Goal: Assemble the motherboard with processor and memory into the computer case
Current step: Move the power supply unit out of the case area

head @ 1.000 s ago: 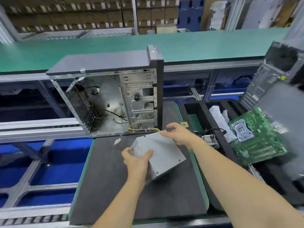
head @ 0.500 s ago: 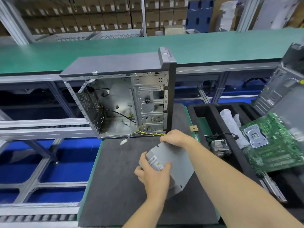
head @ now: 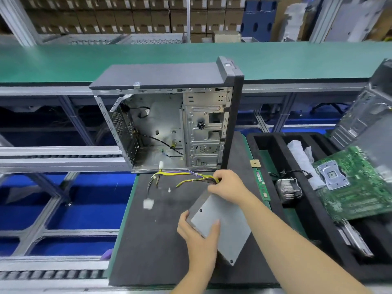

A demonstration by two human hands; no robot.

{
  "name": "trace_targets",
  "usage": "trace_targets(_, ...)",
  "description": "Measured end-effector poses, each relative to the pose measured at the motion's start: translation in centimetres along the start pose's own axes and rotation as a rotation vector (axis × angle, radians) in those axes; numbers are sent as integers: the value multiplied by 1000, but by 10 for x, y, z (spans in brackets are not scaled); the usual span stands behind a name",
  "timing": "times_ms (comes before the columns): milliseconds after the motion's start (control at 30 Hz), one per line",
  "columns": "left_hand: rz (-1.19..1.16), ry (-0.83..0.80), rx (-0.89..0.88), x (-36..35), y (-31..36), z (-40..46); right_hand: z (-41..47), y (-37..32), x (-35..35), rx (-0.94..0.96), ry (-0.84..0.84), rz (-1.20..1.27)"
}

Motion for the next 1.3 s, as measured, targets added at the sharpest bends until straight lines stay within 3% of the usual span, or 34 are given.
trace_targets(100,114,28,-184,-1,25,1,-3,-7,24,54,20,57)
trace_targets(233,148,-61,-488,-15,68,9,-11,-3,54,17,27,32)
trace_targets(367,345,-155,-595,-42,91,21,-36,0,67,9,-290,-24)
trace_targets(533,444,-461,-756,-80,123,22,-53,14,88,-38,-420,-356)
trace_targets(633,426,-636,-832,-98,150,21,-59,15,77,-15,-521,-293)
trace_targets(700,409,-697,-792,-103,166,24,-58,21,78,16,-475,-329)
trace_targets(800,304,-797,-571,-122,169,35,-51,27,93,70,-329,-343)
trace_targets(900,398,-705,-472,-132,171,50,-46,35,116,83,-233,-175)
trace_targets(1000,451,-466,-647,-122,169,55,-35,42,164,45,-64,-1)
trace_targets(1100,490,-298,-614,-130,151,65,-20,48,220,-32,120,1)
trace_targets(1300,957,-326,-619,-210,107,86,31,67,284,-177,422,-83)
Point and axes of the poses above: each hand's wrist, its own z-axis towards the middle knuckle, its own x-axis out of the back of the hand, y = z × x, the point moved 10 cm from there along z, towards the middle knuckle, and after that the axes turned 12 degrees about z, right-handed, at the moved point
